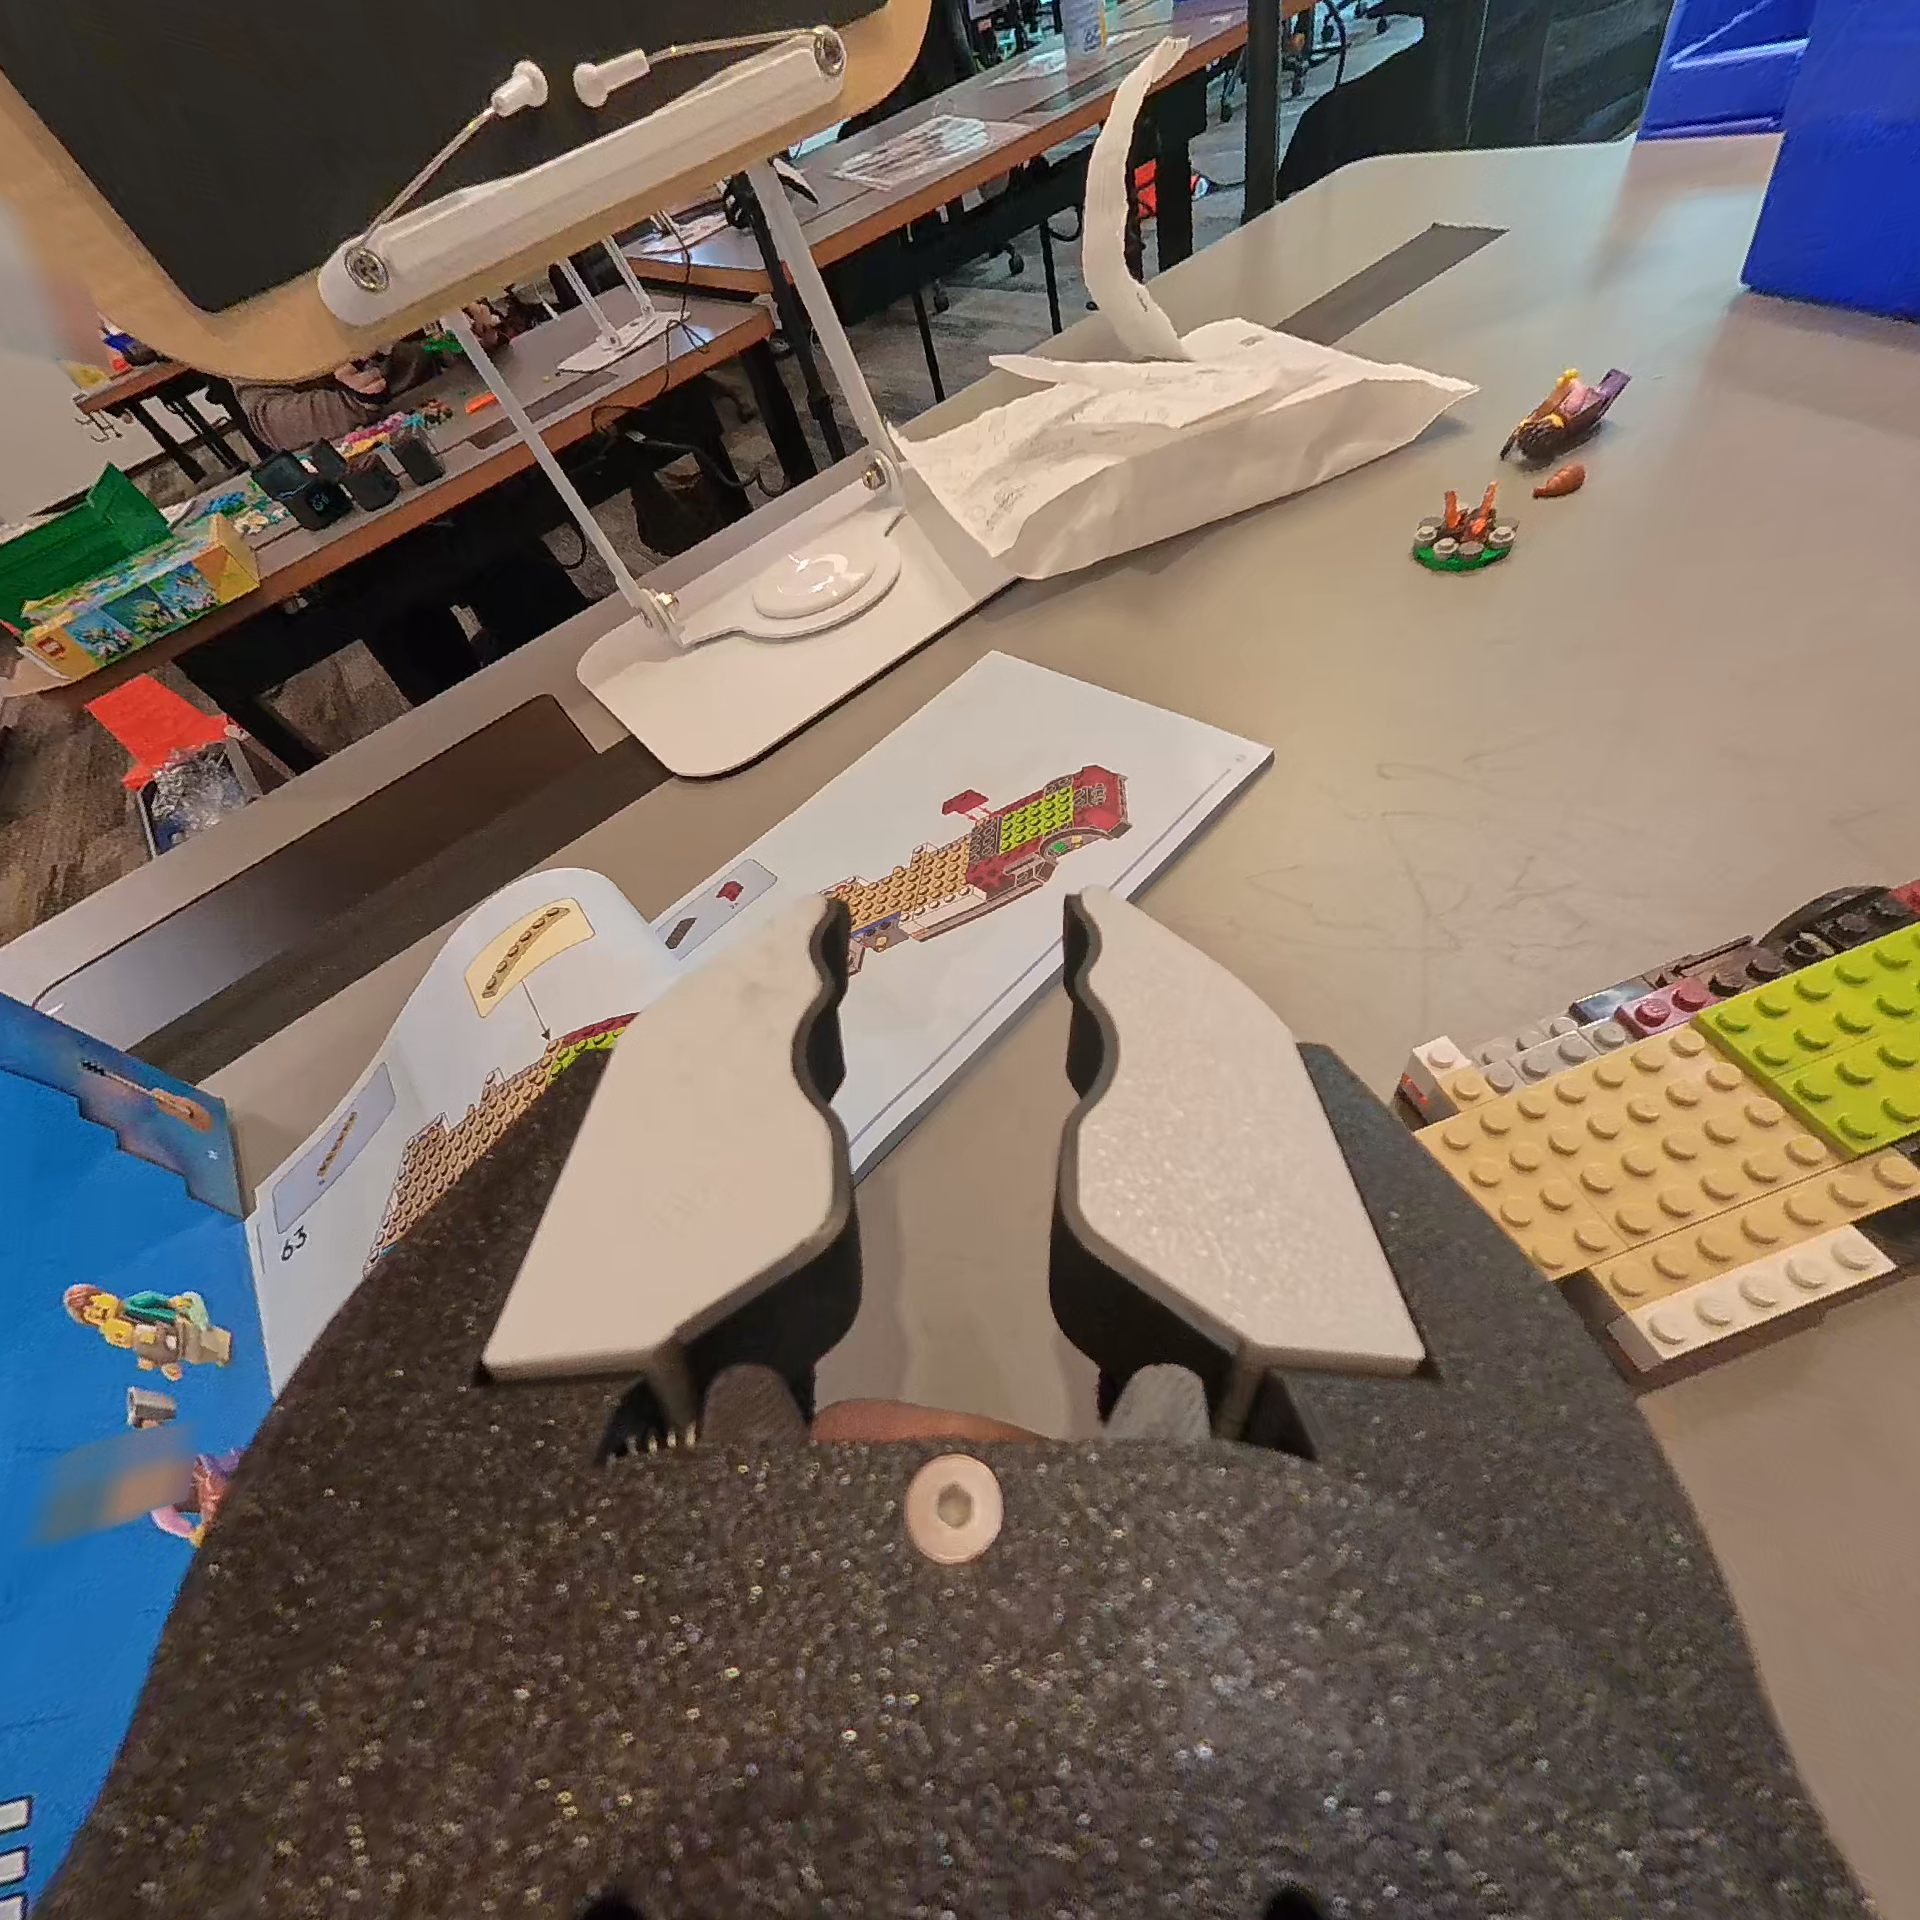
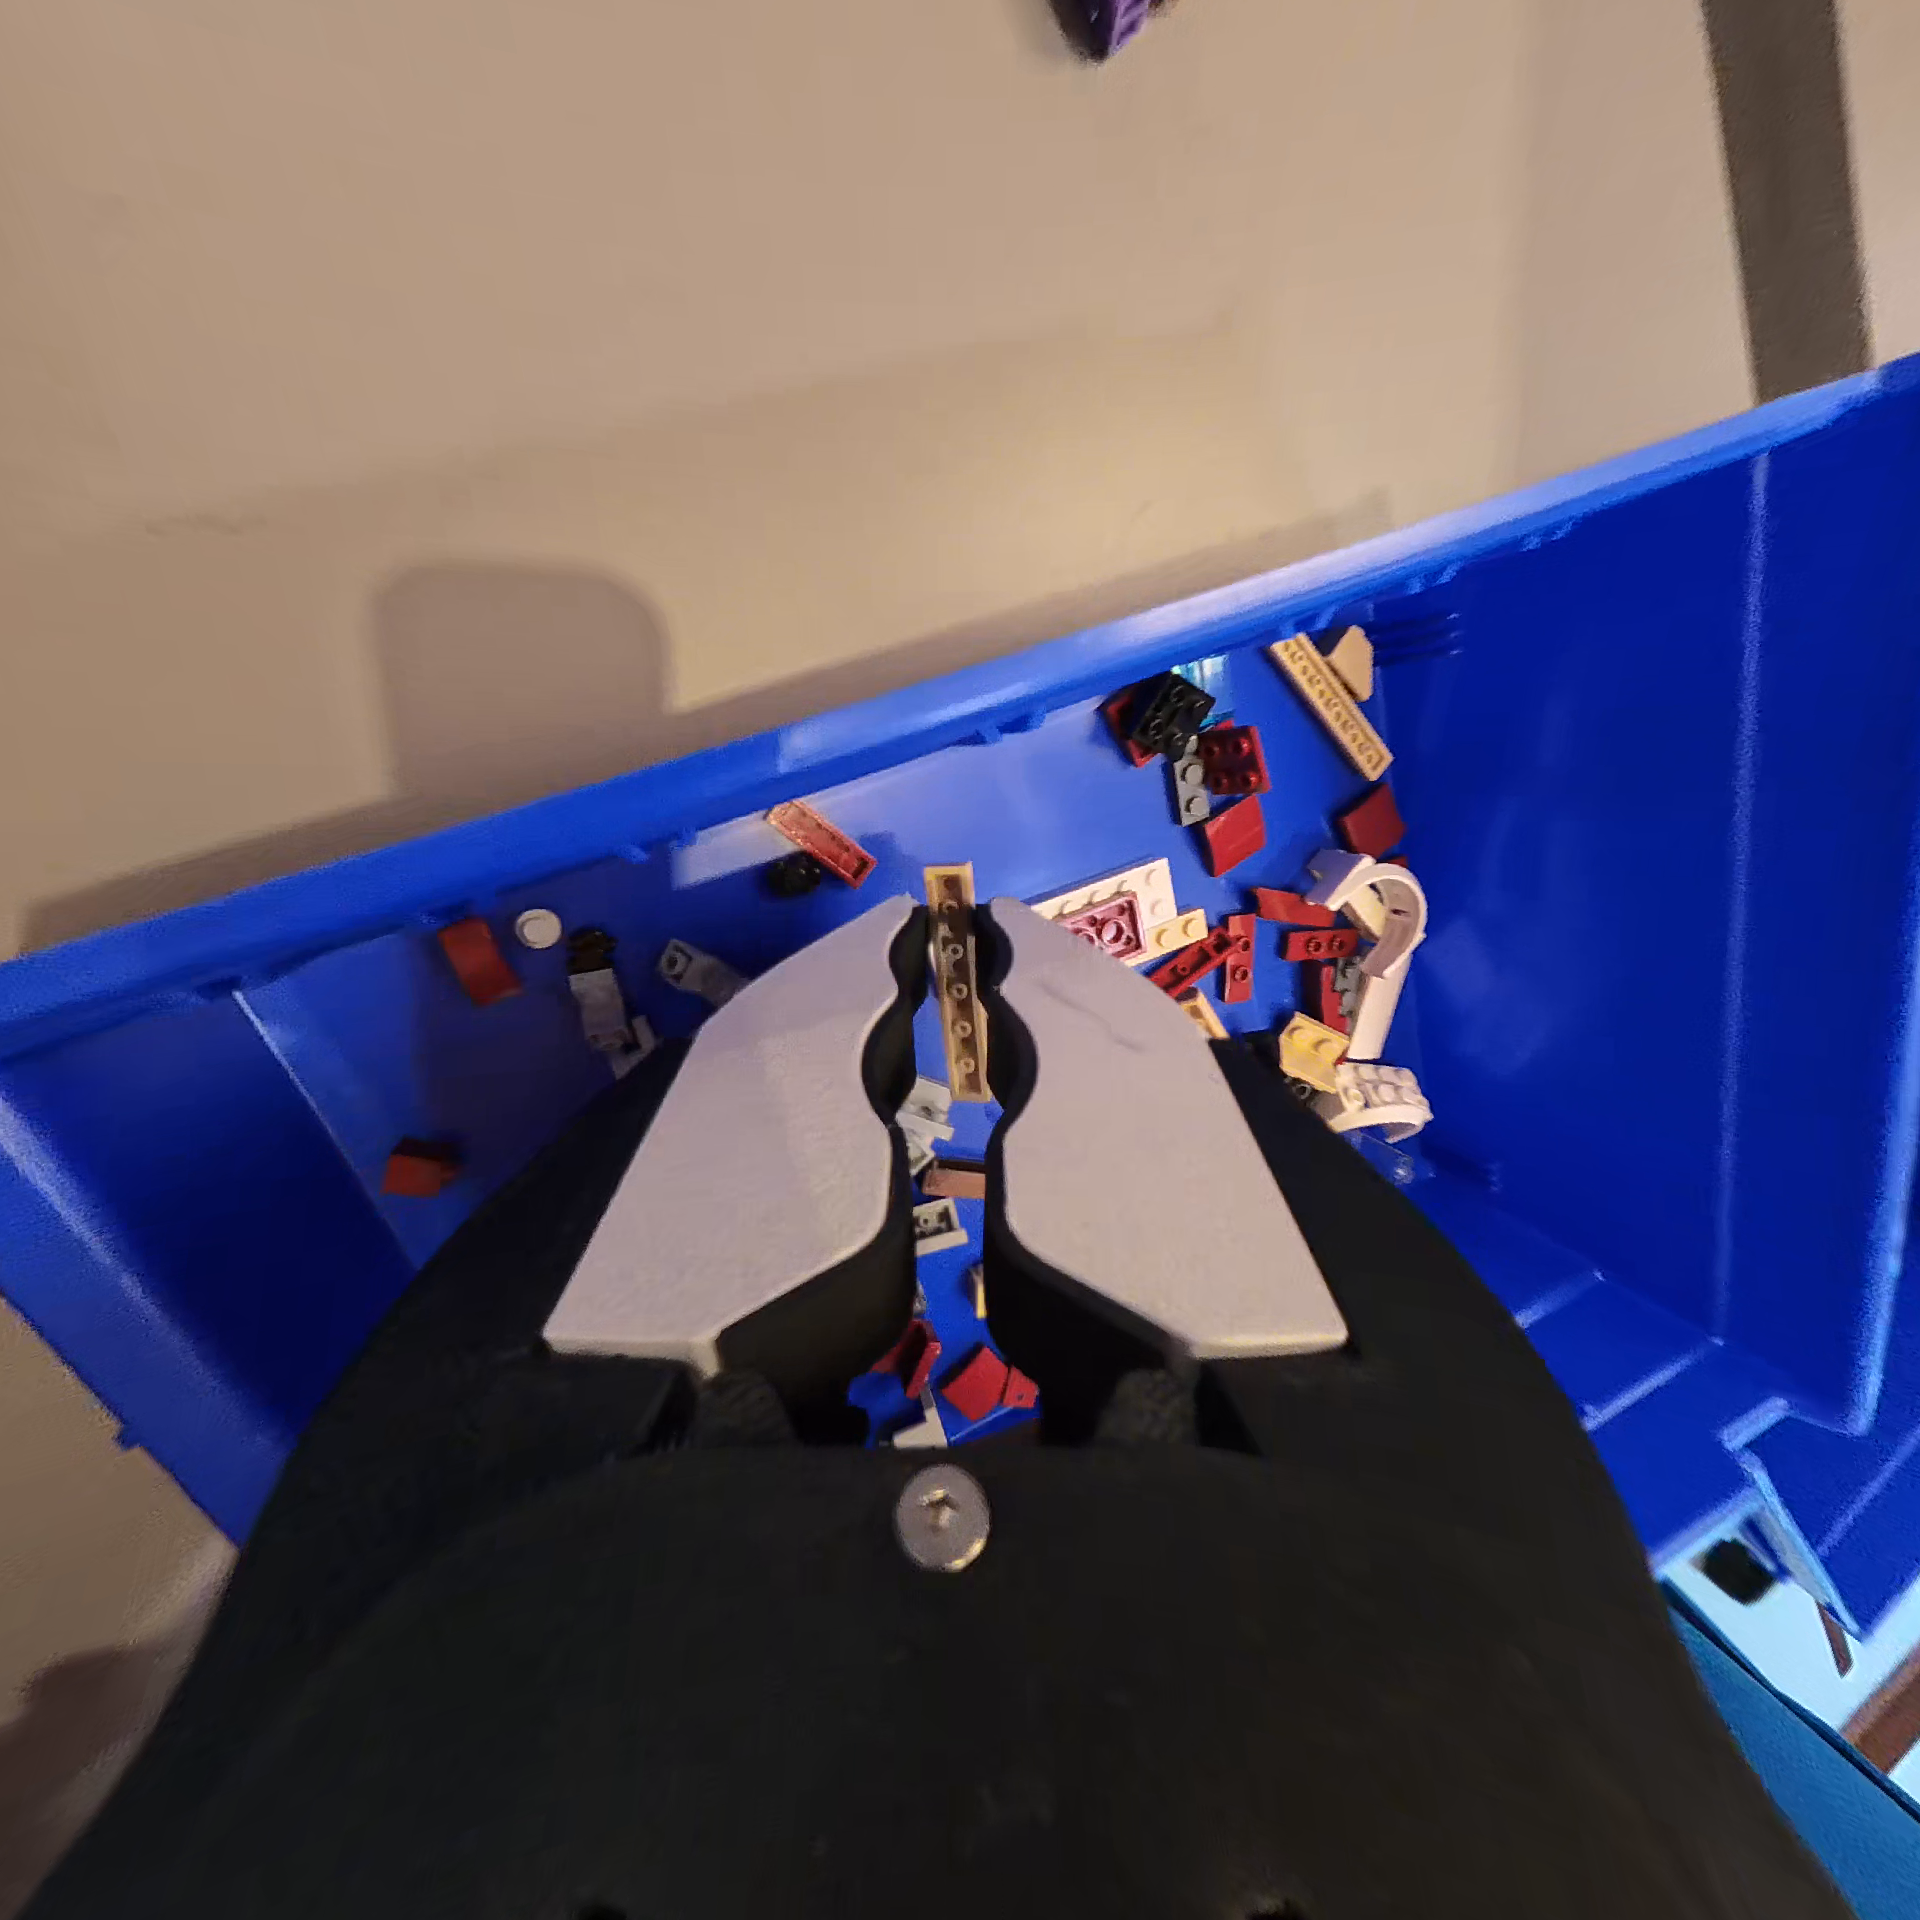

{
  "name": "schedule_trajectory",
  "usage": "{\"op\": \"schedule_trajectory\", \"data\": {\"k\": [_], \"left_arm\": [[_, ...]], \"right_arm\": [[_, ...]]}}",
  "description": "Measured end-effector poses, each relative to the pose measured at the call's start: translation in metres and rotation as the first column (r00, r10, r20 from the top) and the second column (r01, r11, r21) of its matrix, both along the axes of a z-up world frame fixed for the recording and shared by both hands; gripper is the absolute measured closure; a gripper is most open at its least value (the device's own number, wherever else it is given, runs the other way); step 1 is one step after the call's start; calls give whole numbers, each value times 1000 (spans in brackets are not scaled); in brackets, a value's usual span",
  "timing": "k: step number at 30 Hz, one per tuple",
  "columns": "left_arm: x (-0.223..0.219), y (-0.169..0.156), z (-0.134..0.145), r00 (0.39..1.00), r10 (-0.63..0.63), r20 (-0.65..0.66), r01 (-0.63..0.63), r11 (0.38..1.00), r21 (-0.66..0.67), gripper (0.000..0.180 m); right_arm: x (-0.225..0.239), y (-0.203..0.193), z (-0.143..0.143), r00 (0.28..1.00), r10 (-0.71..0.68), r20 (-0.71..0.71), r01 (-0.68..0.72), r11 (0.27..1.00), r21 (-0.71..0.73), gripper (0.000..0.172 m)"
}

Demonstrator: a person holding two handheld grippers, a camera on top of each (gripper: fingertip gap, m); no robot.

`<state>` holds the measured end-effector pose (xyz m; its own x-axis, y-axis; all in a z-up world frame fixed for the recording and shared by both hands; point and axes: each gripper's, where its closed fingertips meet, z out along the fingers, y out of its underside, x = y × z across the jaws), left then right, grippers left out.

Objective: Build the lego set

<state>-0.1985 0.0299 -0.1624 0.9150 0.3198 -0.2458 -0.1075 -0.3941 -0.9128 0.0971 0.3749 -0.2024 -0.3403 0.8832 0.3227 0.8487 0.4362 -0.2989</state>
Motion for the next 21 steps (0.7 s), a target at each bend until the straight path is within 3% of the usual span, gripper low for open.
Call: {"op": "schedule_trajectory", "data": {"k": [15, 18, 21], "left_arm": [[5, 2, 1, 1000, -20, 8, 20, 1000, 5, 141], [7, 3, 1, 1000, -26, 8, 26, 1000, 9, 141], [14, 7, 3, 998, -66, 10, 65, 998, 22, 141]], "right_arm": [[8, -14, 57, 982, -20, -188, 8, 998, -66, 161], [-5, -45, 91, 954, 10, -301, -44, 993, -105, 164], [-31, -105, 117, 911, 92, -401, -155, 980, -126, 164]]}}
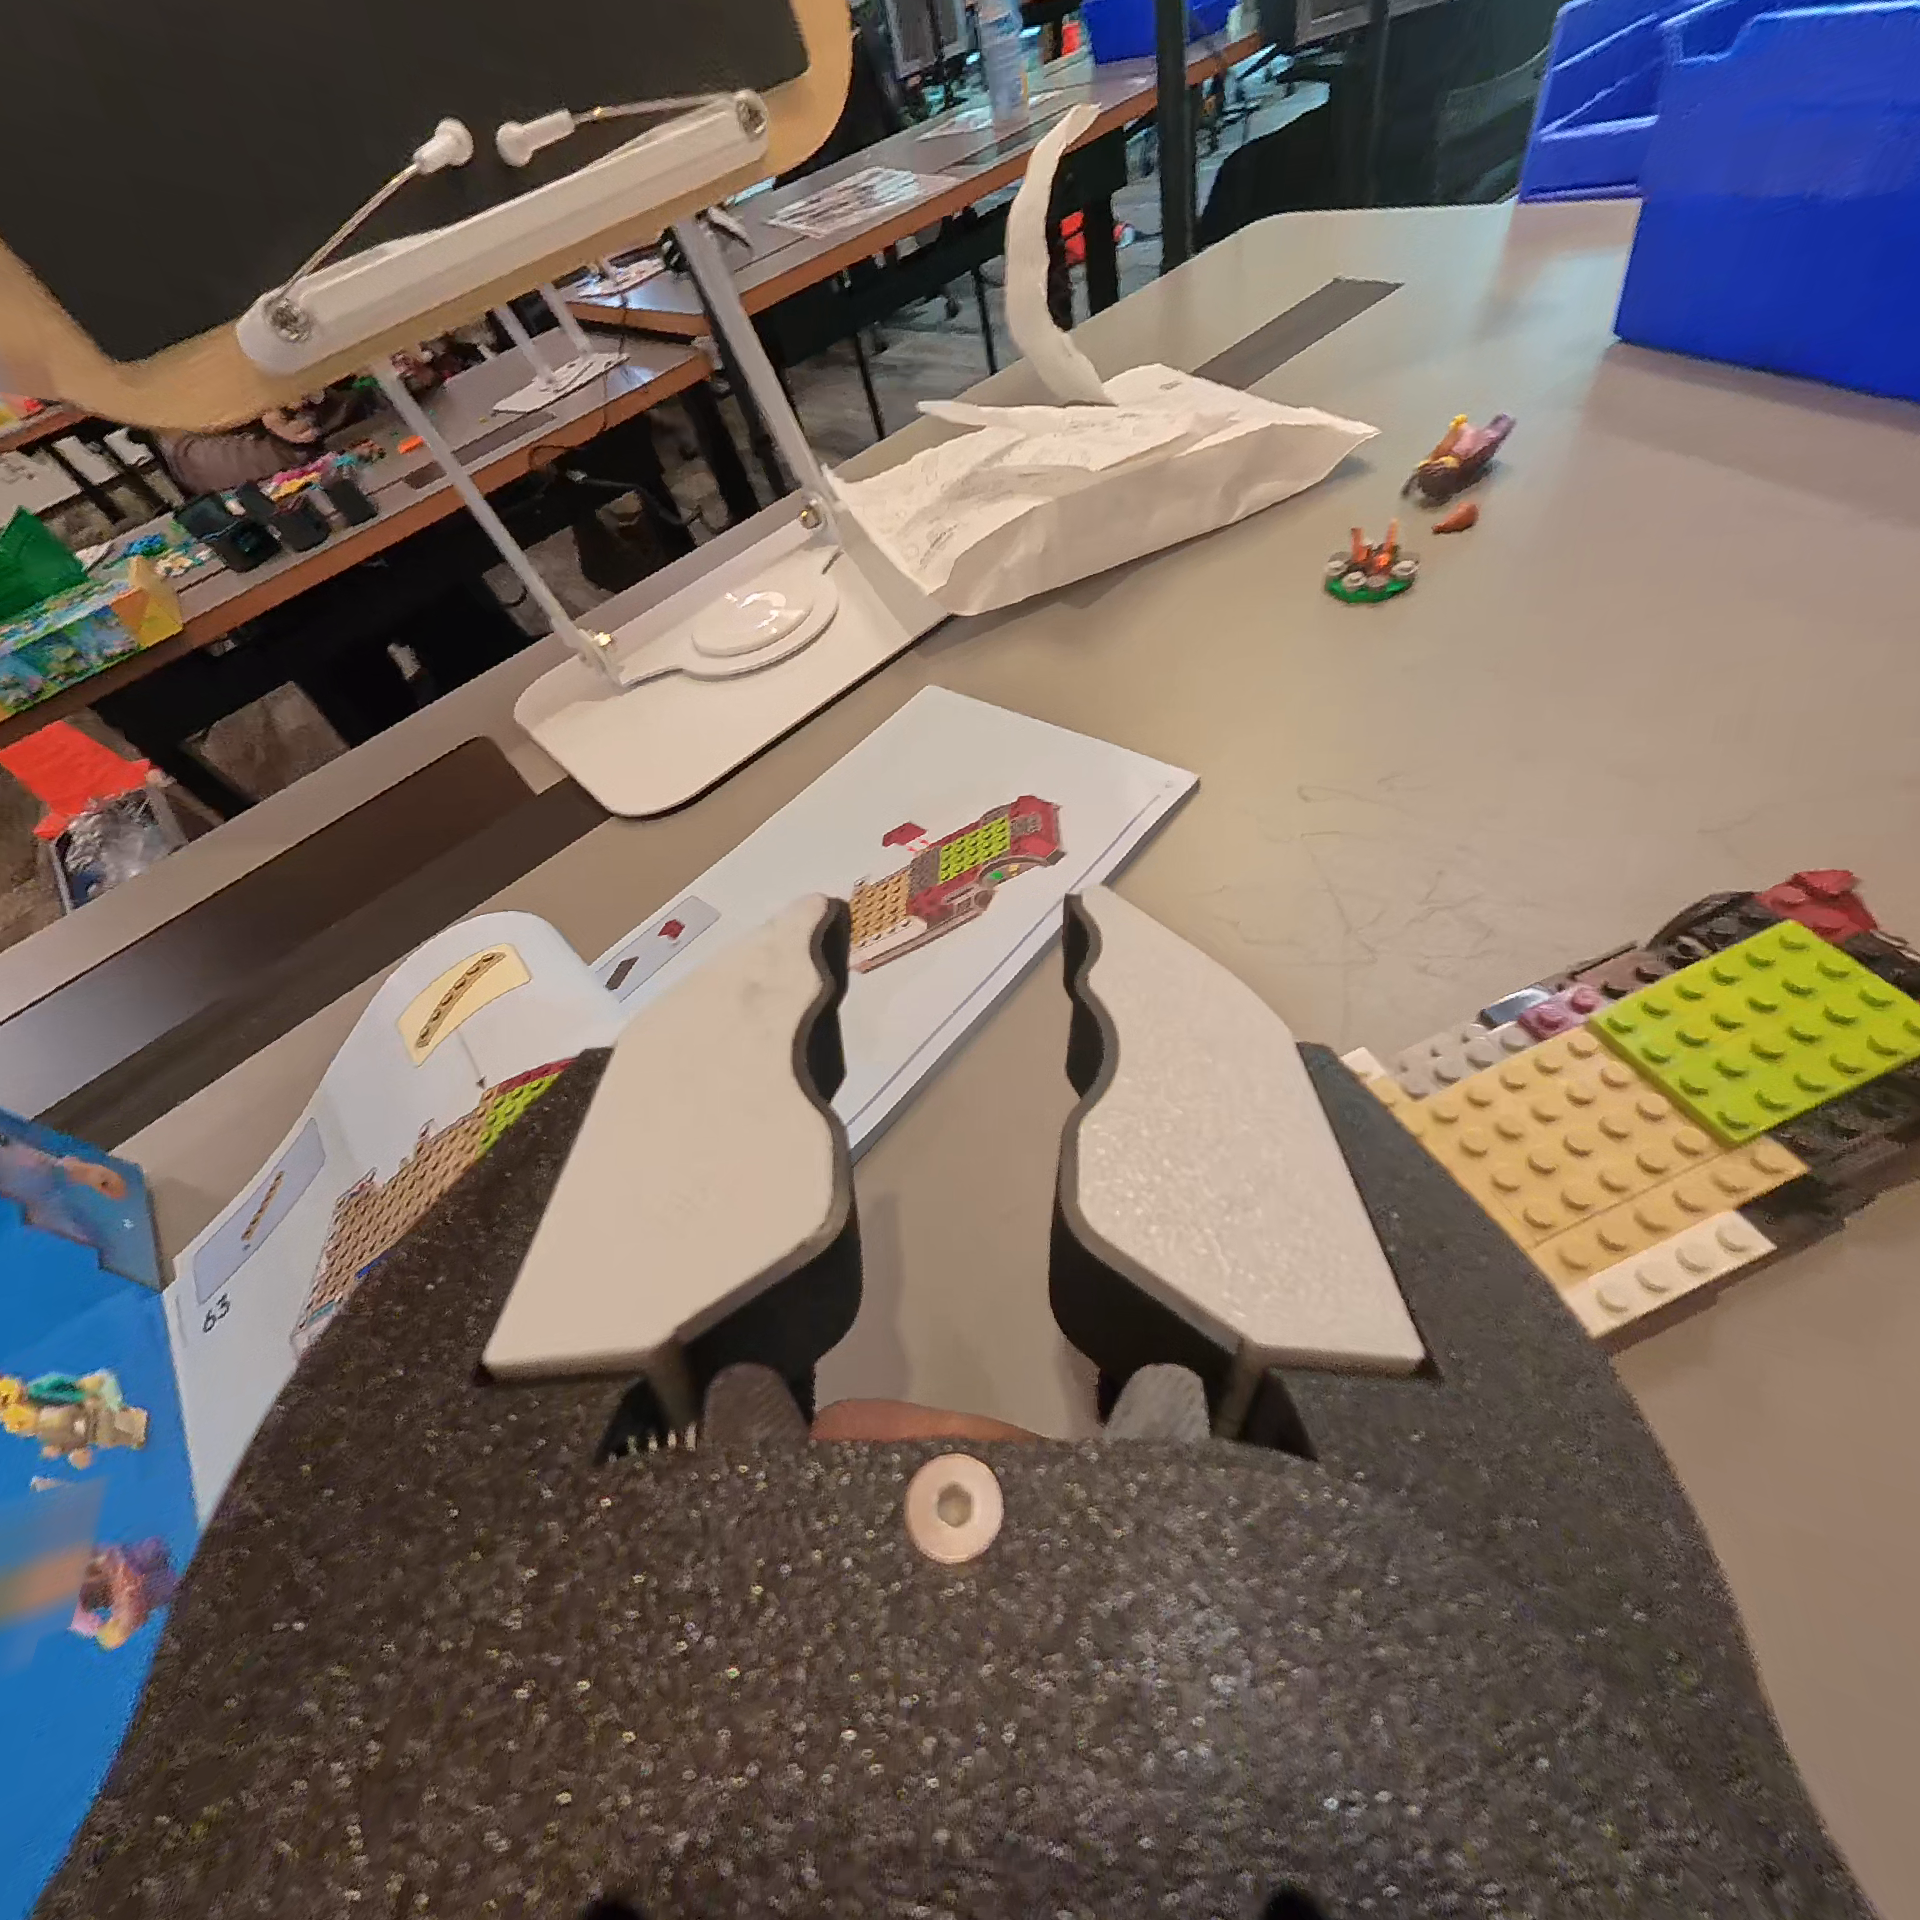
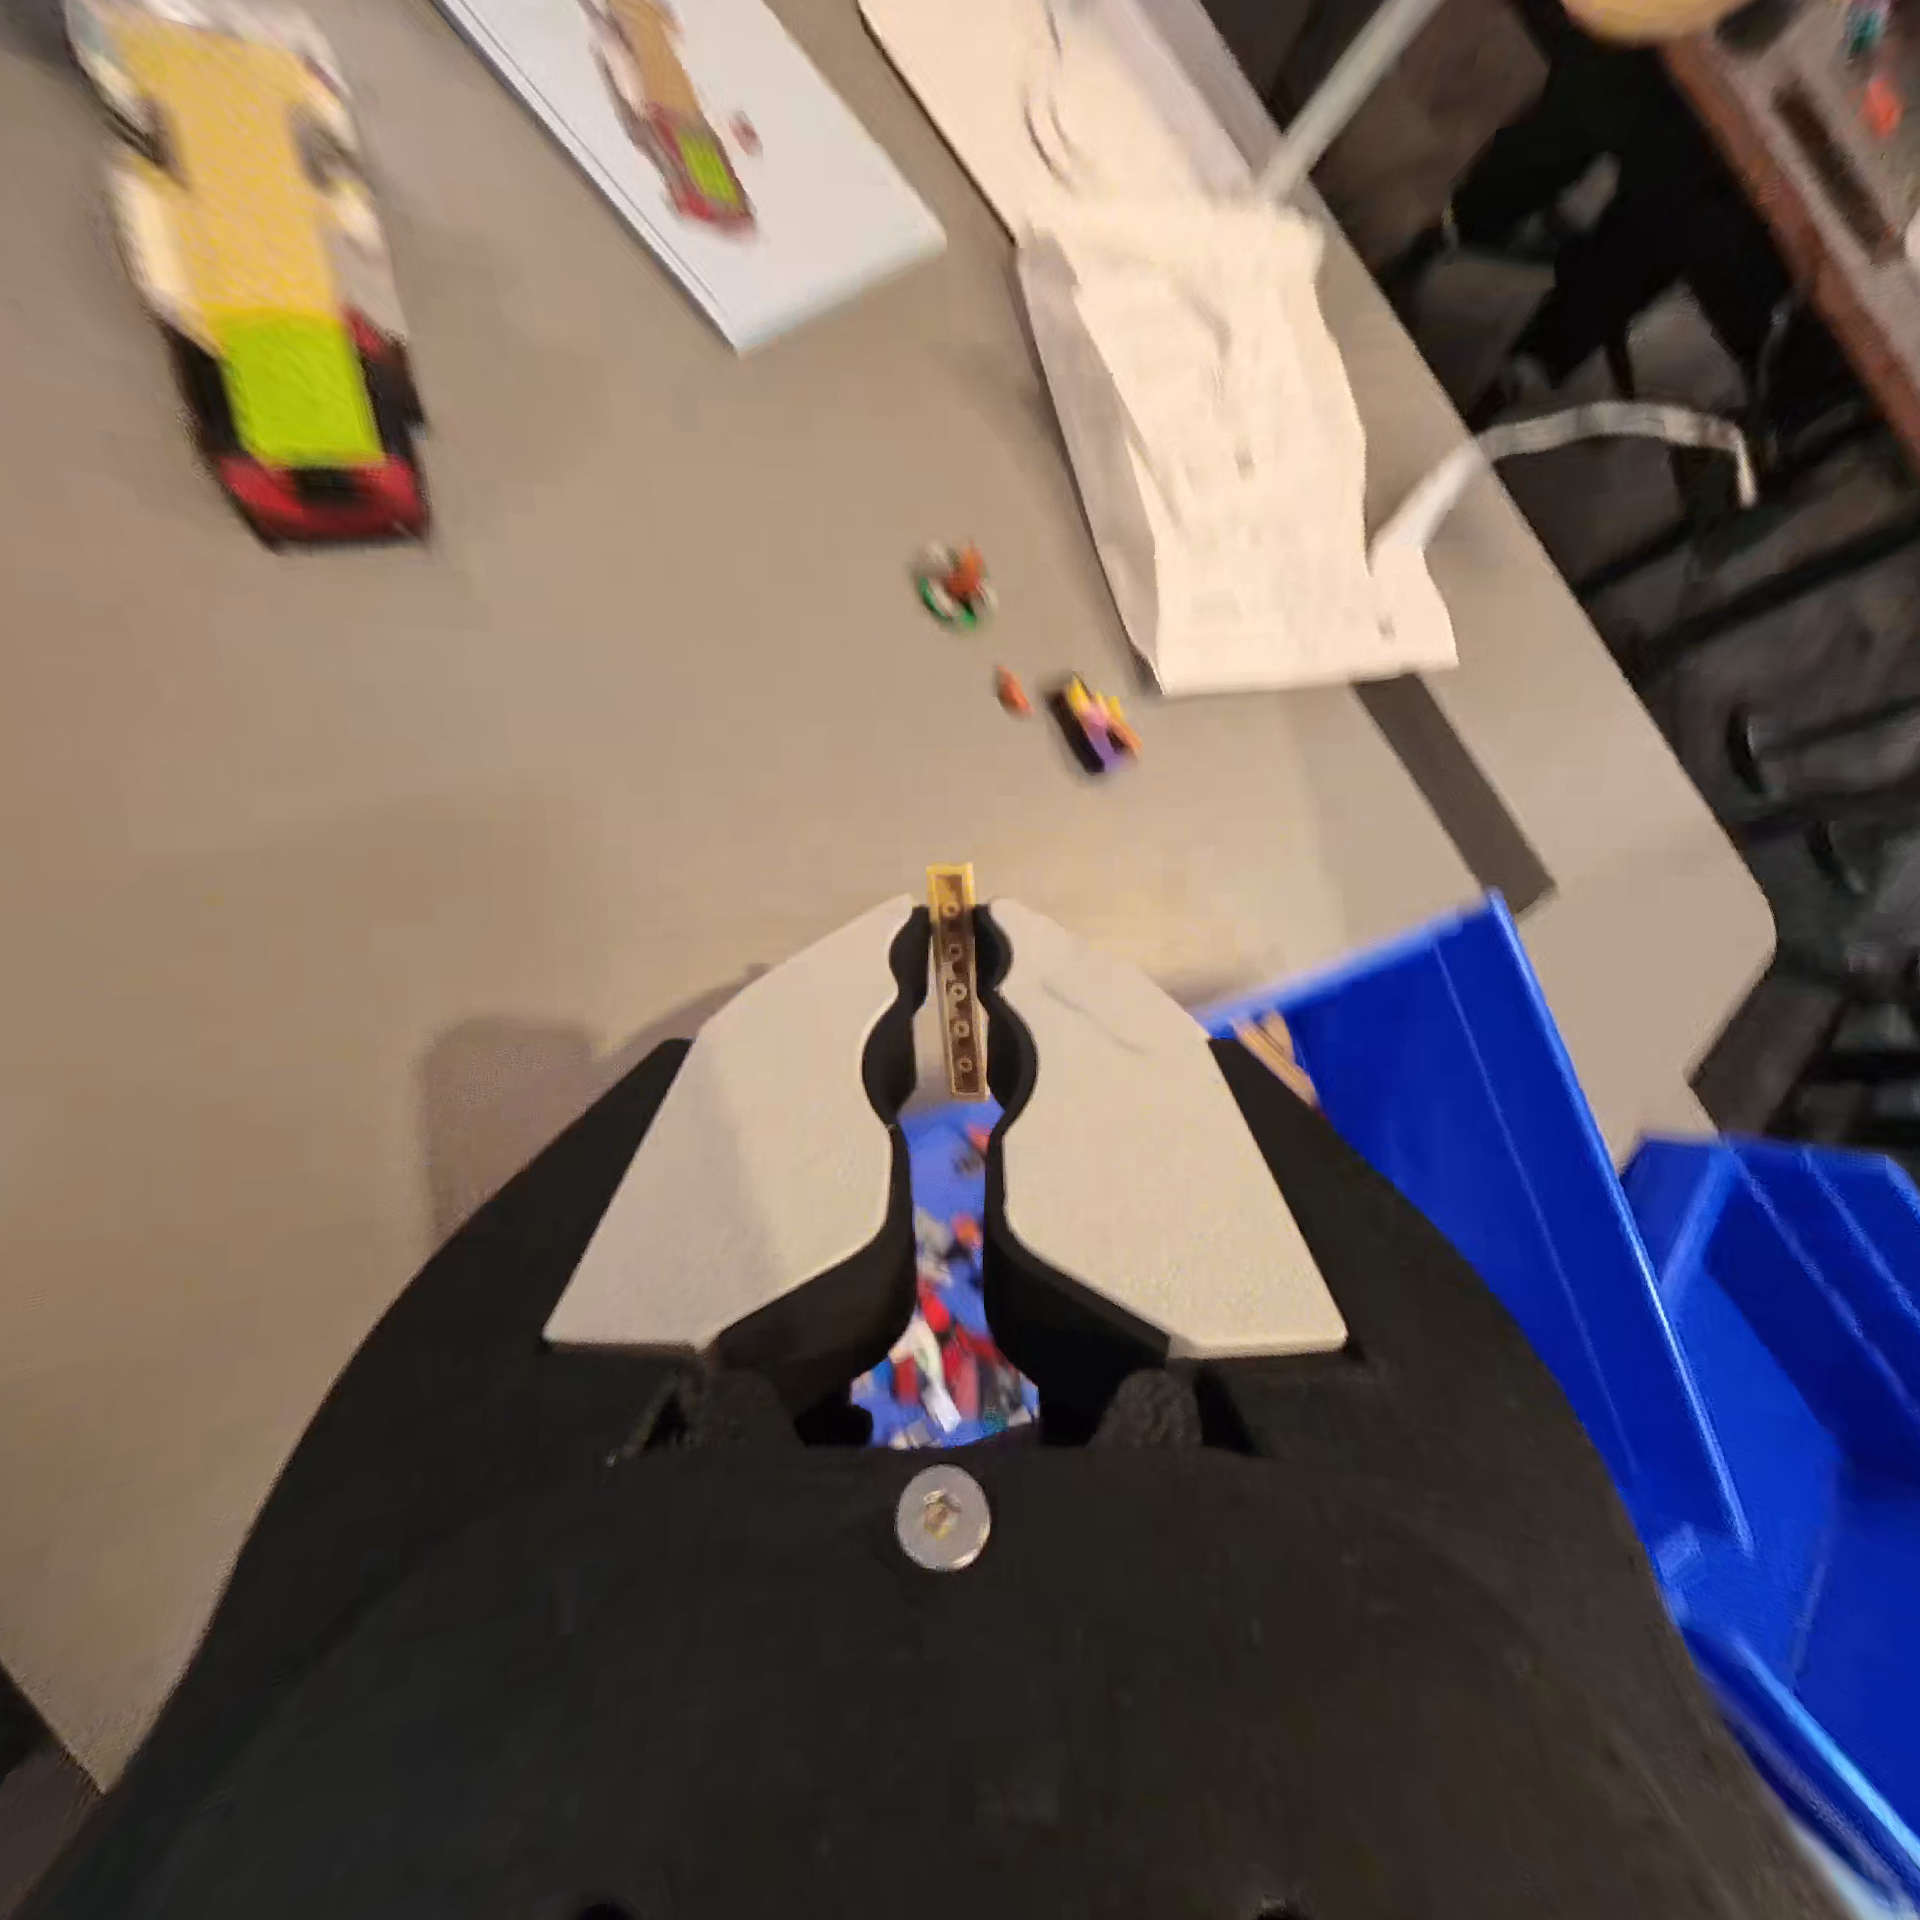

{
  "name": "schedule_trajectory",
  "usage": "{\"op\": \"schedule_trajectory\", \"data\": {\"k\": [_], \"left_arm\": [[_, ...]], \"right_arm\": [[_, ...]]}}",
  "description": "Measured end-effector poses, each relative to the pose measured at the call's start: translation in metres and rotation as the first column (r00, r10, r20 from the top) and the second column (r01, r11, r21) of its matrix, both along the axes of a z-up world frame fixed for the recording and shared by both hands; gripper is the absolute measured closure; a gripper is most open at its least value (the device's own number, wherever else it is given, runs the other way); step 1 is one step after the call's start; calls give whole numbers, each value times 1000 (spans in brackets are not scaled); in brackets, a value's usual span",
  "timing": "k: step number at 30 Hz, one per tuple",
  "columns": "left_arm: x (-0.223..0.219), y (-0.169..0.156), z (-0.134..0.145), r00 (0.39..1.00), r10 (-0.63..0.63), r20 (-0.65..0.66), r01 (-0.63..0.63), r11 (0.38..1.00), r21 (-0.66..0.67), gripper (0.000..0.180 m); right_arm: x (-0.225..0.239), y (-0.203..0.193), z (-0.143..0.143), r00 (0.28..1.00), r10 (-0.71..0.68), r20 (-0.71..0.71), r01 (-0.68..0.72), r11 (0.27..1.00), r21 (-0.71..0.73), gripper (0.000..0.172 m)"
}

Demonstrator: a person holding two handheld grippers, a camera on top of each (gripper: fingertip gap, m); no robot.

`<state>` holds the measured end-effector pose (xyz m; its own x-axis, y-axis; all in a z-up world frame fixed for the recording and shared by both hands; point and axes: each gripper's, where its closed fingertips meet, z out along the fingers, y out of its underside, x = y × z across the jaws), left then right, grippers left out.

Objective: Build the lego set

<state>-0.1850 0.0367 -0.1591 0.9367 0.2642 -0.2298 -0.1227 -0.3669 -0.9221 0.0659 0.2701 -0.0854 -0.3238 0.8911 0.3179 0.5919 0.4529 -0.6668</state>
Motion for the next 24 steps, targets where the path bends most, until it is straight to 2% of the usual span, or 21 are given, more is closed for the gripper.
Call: {"op": "schedule_trajectory", "data": {"k": [2, 4, 7, 10, 15, 18, 24], "left_arm": [[14, 4, 3, 997, -83, 2, 83, 996, 14, 141], [40, 7, 5, 972, -234, 23, 233, 972, 21, 141], [81, 8, 1, 900, -433, 43, 434, 901, -9, 140], [108, 9, -7, 843, -538, 13, 537, 841, -63, 140], [122, 9, -18, 807, -590, 29, 589, 801, -111, 141], [121, 11, -20, 816, -578, 18, 575, 809, -122, 142], [123, 17, -25, 816, -568, -108, 545, 818, -186, 142]], "right_arm": [[-24, -49, 7, 993, 84, -80, -87, 996, -30, 164], [-50, -99, 6, 972, 165, -166, -181, 980, -85, 164], [-88, -156, -11, 928, 244, -281, -288, 950, -125, 164], [-113, -191, -30, 885, 299, -356, -353, 930, -97, 164], [-132, -212, -43, 816, 391, -426, -401, 914, 70, 164], [-134, -219, -38, 765, 396, -507, -423, 904, 68, 164], [-125, -234, -36, 668, 437, -603, -466, 877, 119, 164]]}}
